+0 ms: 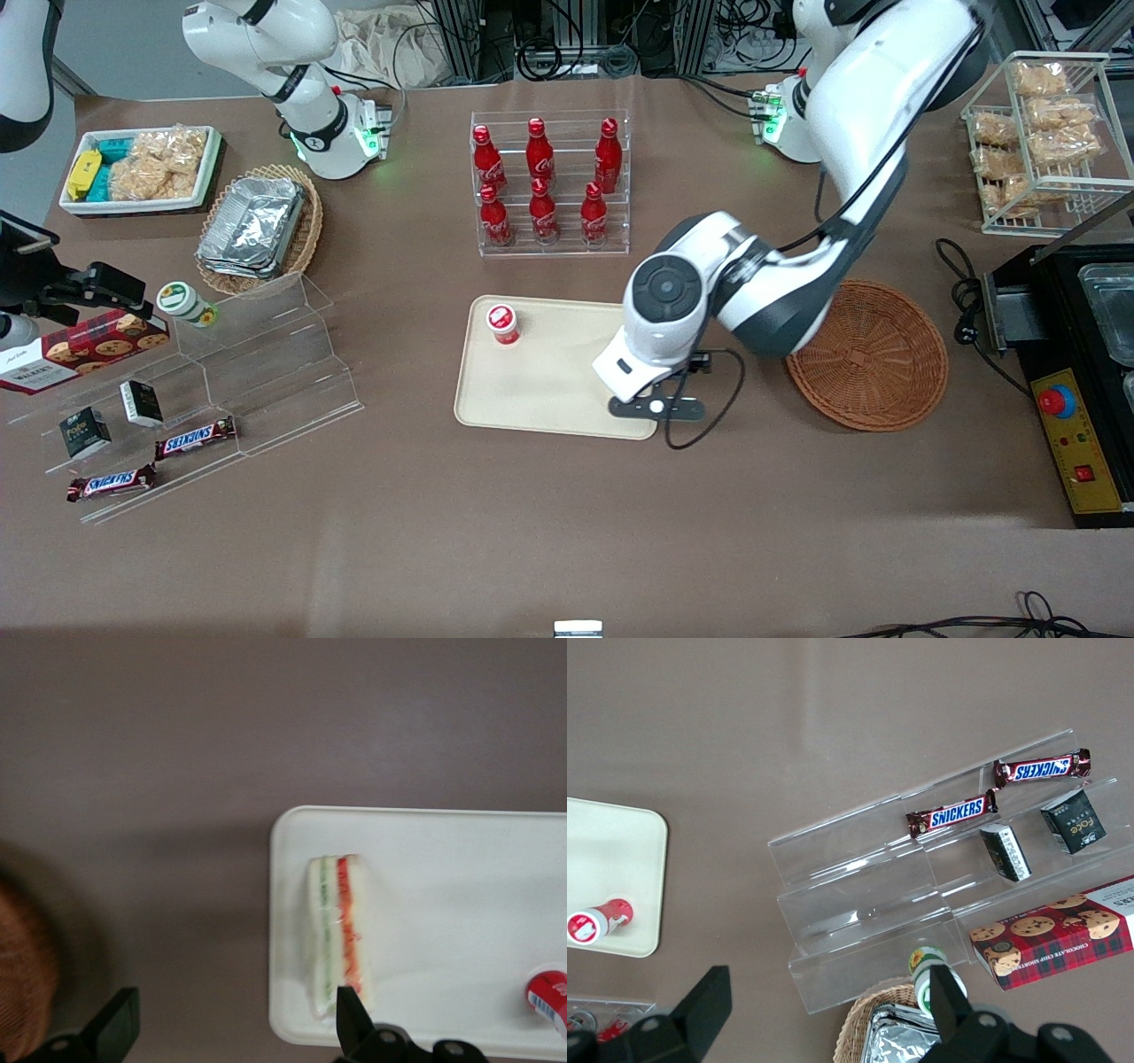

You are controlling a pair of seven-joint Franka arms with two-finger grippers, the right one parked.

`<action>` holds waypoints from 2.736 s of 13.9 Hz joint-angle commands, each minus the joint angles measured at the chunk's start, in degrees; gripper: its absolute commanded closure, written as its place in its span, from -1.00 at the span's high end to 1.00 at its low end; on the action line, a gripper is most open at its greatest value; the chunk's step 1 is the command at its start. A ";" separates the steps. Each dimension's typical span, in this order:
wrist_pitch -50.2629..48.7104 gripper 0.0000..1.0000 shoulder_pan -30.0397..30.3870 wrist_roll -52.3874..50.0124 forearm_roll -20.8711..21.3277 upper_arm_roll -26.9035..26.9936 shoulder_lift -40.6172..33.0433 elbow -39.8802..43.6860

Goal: Place sandwich from basket to tray

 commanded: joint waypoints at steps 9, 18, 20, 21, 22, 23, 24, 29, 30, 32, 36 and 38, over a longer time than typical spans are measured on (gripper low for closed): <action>-9.99 1.00 11.72 16.73 -13.01 6.62 -17.57 -0.57; -13.33 1.00 7.25 43.72 -21.21 31.51 -26.46 -3.91; -13.24 1.00 6.27 47.50 -22.61 34.95 -27.42 -4.35; -13.15 1.00 6.01 47.87 -22.70 35.75 -27.69 -4.35; -13.07 1.00 5.92 47.96 -22.70 35.84 -28.04 -4.35; -13.15 1.00 6.00 47.96 -22.70 35.84 -28.22 -4.35; -13.07 1.00 6.00 47.87 -22.70 35.84 -28.31 -4.44; -12.98 1.00 6.09 47.09 -23.84 35.84 -28.66 -4.70; -13.50 1.00 6.00 44.47 -26.11 35.84 -29.62 -4.88; -12.72 1.00 6.00 43.47 -26.92 35.84 -32.77 -10.04; -9.73 1.00 6.09 43.92 -27.01 35.84 -37.00 -16.47; -10.34 1.00 6.53 44.09 -27.10 35.84 -36.48 -14.64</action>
